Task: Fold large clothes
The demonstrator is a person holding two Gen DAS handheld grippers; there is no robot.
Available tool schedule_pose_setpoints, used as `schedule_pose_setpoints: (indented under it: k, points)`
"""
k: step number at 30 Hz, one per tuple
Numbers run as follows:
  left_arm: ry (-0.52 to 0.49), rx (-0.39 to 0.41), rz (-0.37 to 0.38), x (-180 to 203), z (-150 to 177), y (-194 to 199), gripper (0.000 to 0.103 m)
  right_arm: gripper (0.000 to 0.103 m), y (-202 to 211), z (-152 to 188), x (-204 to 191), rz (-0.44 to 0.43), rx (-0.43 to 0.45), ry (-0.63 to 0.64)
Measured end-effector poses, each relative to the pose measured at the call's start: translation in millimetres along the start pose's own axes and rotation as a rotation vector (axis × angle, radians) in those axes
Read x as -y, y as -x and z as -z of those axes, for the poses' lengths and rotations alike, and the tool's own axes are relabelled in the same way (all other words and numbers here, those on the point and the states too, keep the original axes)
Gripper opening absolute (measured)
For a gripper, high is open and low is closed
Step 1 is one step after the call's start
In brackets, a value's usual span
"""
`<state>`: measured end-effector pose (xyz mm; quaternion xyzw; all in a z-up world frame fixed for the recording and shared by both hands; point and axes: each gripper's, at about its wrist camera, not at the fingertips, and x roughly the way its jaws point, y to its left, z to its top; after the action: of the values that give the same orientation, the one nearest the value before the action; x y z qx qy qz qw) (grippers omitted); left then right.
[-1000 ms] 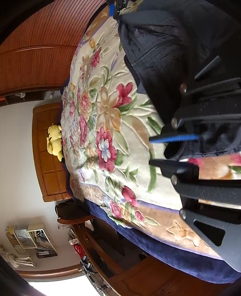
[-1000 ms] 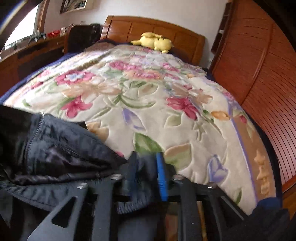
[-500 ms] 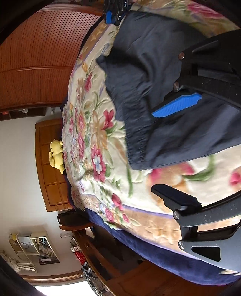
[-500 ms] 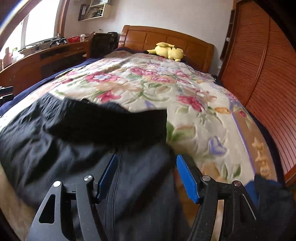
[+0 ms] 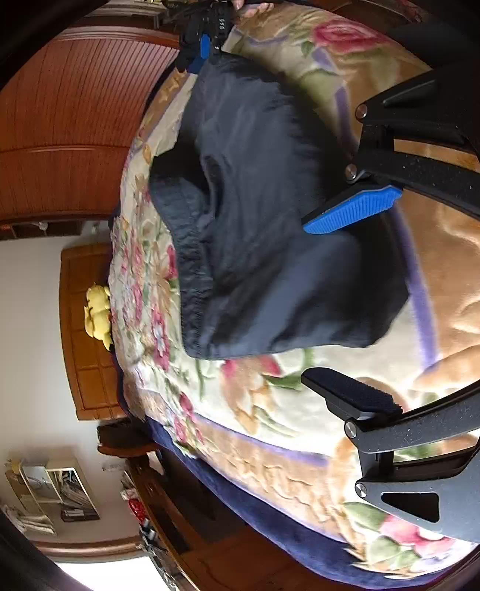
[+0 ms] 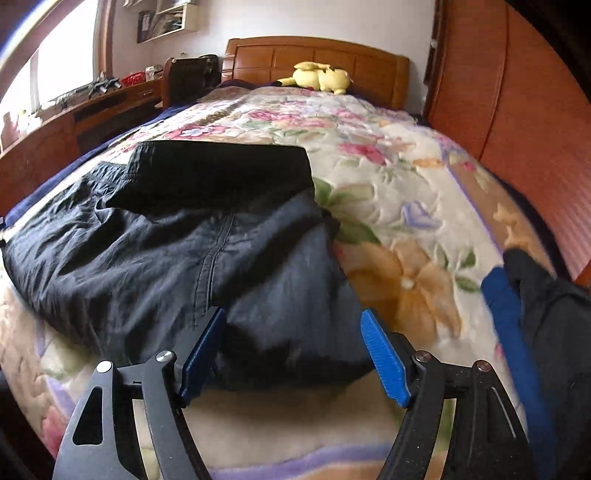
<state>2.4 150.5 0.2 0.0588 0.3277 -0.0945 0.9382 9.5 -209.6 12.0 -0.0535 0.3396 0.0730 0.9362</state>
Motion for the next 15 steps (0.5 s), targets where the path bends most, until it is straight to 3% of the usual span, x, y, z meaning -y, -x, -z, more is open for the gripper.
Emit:
schedule_pose_setpoints:
  k: [15]
  points:
    - [0.032,-0.051,-0.013,3.6,30.8,-15.7,0.076,0.083,-36.8,6.8,-6.9,-0.006,-0.054,-0.024]
